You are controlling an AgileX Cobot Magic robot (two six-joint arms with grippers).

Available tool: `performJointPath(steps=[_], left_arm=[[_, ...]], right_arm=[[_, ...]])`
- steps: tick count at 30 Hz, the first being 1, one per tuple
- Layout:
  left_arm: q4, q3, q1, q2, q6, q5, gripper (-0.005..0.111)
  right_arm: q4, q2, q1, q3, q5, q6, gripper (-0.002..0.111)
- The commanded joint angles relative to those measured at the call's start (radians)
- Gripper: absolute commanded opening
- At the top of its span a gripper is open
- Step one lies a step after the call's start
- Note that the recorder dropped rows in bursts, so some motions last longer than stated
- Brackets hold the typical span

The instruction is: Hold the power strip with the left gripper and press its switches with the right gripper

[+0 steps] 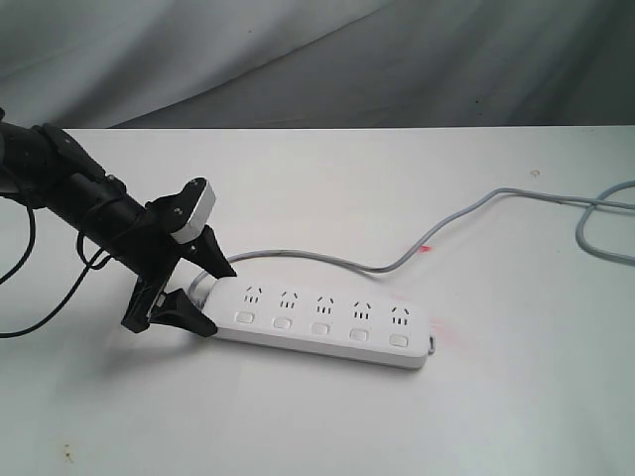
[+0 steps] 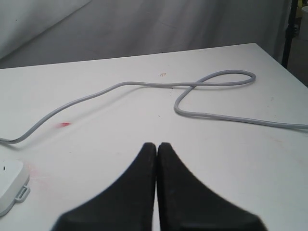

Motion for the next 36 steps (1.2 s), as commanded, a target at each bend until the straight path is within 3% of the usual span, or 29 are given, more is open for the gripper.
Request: performJointPath(steps=[1,36], left_arm=[[-0.015,-0.004,-0.005,-0.003,-0.003,0.018,0.047],[-0.051,-0.004,-0.005,-0.003,-0.003,0.018,0.047]], right_arm=[[-0.007,-0.006,-0.008,0.004,-0.016,0.003,0.000],[-0.007,-0.006,-0.008,0.004,-0.016,0.003,0.000]])
